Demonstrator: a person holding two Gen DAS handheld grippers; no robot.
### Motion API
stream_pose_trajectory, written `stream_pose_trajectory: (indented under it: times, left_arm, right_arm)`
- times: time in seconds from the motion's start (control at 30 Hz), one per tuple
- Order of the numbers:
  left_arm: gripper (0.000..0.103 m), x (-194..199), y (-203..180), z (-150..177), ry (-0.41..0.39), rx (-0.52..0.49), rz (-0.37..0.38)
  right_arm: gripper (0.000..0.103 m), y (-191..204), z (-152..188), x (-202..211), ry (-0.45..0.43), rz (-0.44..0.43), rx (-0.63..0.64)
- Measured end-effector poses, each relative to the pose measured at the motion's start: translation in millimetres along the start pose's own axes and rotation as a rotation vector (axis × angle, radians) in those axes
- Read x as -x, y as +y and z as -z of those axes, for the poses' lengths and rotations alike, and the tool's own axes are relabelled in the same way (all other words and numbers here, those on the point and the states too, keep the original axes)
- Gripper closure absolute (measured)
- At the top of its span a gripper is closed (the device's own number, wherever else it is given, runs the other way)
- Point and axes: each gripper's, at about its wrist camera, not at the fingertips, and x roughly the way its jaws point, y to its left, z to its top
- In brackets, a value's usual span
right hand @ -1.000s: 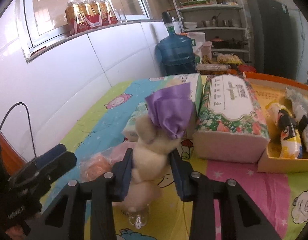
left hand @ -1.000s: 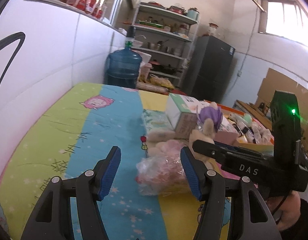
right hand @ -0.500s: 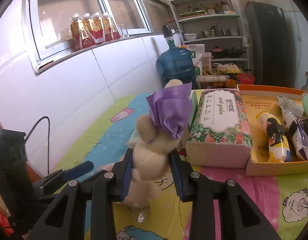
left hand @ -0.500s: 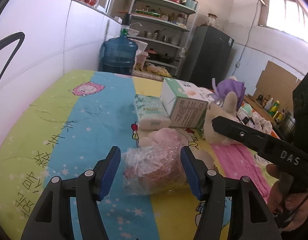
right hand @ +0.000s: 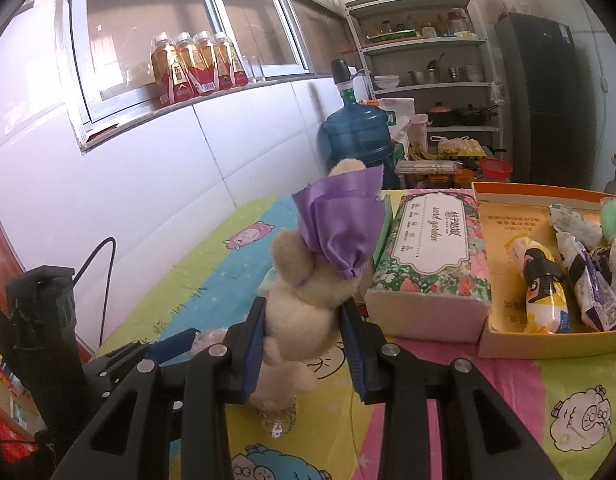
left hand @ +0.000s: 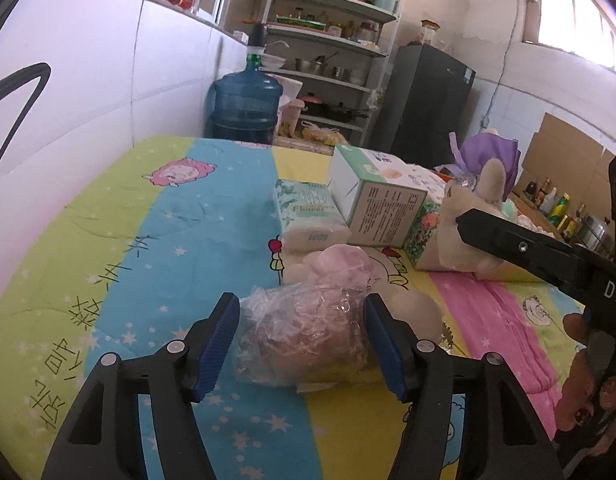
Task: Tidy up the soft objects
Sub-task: 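Carry the pink wrapped item and teddy bear toward the box with both grippers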
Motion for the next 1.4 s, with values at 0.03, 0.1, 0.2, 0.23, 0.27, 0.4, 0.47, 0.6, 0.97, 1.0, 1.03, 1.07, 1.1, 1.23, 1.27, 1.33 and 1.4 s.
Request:
stream_pose_trajectory:
  times: [0.03,0.1,0.2,0.23,0.27,0.4,0.47,0.6,0.97,1.0,1.03,1.07,1.1,1.23,1.27,1.33,1.4]
  left_arm:
    - [0.038,2.1,0.7,-0.2,-0.007,-0.001,0.0]
    - [0.038,7.4,0.7,-1.2,-0.024,-0.001,-0.001]
    - [0.038,15.0,1.5,-4.7,-0.05,0.0,-0.003]
    - [0.038,17.6,1.7,-5.6,-0.059,0.0,-0.004]
    - [0.038,21.6,1.3,-7.3,-0.072,-0.001,-0.004]
    - [0.038,32.5,-2.5,-12.5,-0.101,-0.01,-0.001]
    - [0.038,35.9,-6.2,-14.9,-0.11,-0.017,0.002]
    - [0.038,42.5,-15.8,-22.7,-0.129,-0.036,0.01]
    - [0.038,45.2,-52.7,-44.5,-0.163,-0.087,0.035]
    - [0.038,44.5,-55.8,-46.1,-0.164,-0.089,0.037]
    - [0.038,43.2,-59.0,-48.1,-0.164,-0.091,0.04]
    - [0.038,41.9,-63.1,-50.4,-0.162,-0.093,0.044]
    - [0.038,40.0,-68.3,-52.7,-0.161,-0.097,0.048]
    - [0.038,34.5,-84.0,-60.8,-0.159,-0.105,0.052]
    - [0.038,33.1,-88.0,-63.1,-0.159,-0.106,0.056]
    - [0.038,29.9,-96.9,-68.1,-0.163,-0.108,0.064]
    - [0.038,27.3,-105.7,-69.9,-0.164,-0.112,0.069]
  right_arm:
    - [0.067,-0.3,-0.2,1.0,-0.003,0.001,-0.002]
    - [0.067,0.5,-0.7,1.6,-0.005,0.002,-0.002]
    - [0.067,1.7,-1.1,3.0,-0.008,0.002,0.001]
    - [0.067,2.3,-1.5,3.9,-0.009,0.001,0.002]
    - [0.067,2.3,-1.3,4.9,-0.011,0.0,0.004]
    - [0.067,2.8,-2.6,11.5,-0.027,-0.003,0.008]
    - [0.067,1.8,-3.8,16.2,-0.038,-0.001,0.011]
    - [0.067,-1.4,-7.7,24.7,-0.06,0.007,0.012]
    - [0.067,-25.3,-17.1,50.5,-0.115,0.035,-0.012]
    - [0.067,-29.8,-17.6,53.6,-0.119,0.04,-0.016]
    - [0.067,-32.5,-18.0,55.4,-0.122,0.042,-0.019]
    - [0.067,-35.7,-18.7,57.3,-0.124,0.045,-0.022]
    - [0.067,-40.3,-19.8,59.9,-0.128,0.05,-0.027]
    - [0.067,-55.3,-23.4,68.8,-0.143,0.061,-0.043]
    - [0.067,-58.2,-24.7,70.1,-0.146,0.065,-0.045]
    - [0.067,-67.5,-27.3,75.0,-0.154,0.075,-0.053]
    - [0.067,-74.6,-29.3,78.1,-0.159,0.081,-0.058]
